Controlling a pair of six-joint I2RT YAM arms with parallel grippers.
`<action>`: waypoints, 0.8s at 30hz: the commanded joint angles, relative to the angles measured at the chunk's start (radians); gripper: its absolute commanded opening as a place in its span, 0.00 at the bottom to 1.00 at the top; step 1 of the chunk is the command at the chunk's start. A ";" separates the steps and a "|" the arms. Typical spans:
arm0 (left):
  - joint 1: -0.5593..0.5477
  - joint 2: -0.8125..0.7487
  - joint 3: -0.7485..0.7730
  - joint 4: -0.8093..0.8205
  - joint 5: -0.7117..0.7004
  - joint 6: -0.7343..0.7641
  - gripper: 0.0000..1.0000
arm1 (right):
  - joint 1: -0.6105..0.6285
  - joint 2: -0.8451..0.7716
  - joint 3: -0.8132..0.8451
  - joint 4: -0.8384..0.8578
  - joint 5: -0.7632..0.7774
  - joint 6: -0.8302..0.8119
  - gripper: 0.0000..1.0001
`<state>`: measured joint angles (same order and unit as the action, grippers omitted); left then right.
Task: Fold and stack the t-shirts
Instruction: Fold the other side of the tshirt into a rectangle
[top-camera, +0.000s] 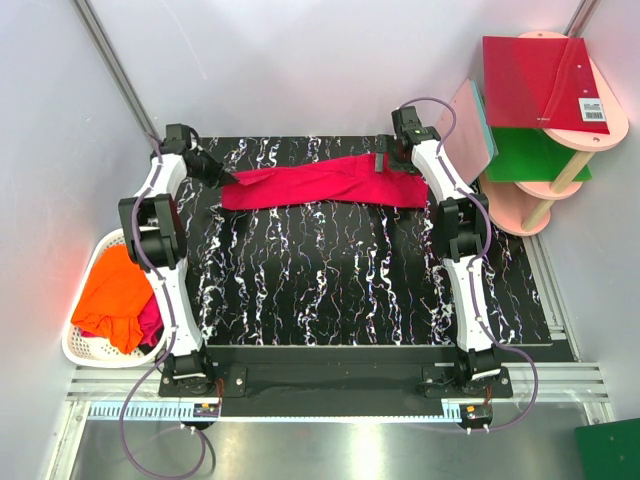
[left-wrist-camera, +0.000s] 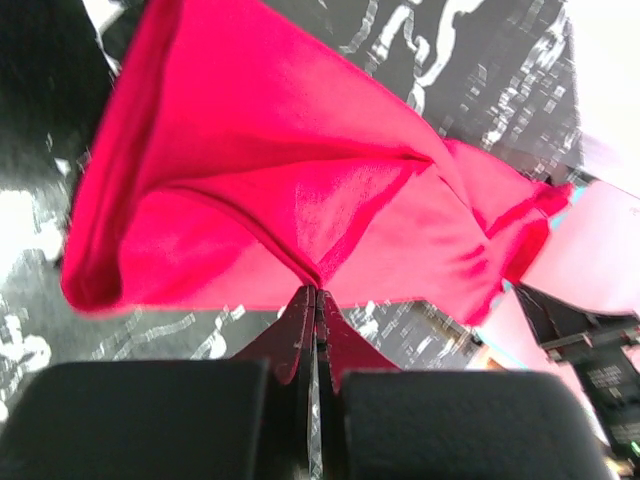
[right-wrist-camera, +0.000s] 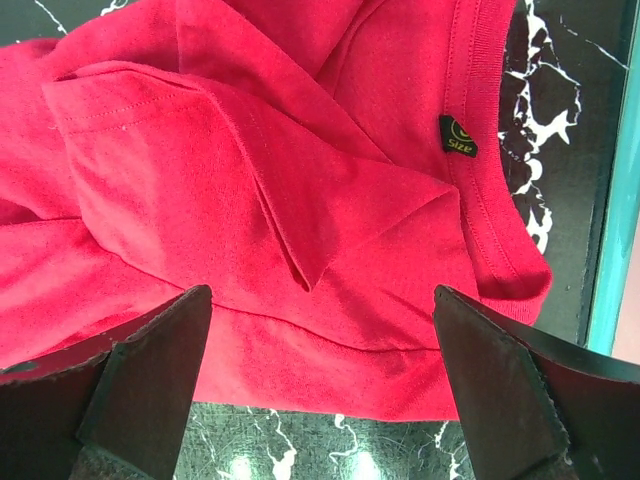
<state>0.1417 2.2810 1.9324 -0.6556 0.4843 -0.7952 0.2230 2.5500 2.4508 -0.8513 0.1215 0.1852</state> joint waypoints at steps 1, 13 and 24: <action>0.010 -0.113 -0.061 0.028 0.071 -0.021 0.00 | -0.002 -0.085 -0.004 0.011 -0.016 0.008 1.00; 0.025 -0.238 -0.234 -0.065 0.091 0.028 0.00 | -0.002 -0.079 -0.013 0.011 0.029 0.016 1.00; 0.035 -0.224 -0.242 -0.096 0.066 0.070 0.00 | -0.027 0.116 0.232 0.029 0.027 0.053 0.93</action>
<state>0.1715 2.1078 1.6878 -0.7376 0.5446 -0.7559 0.2176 2.5969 2.5694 -0.8577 0.1566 0.2043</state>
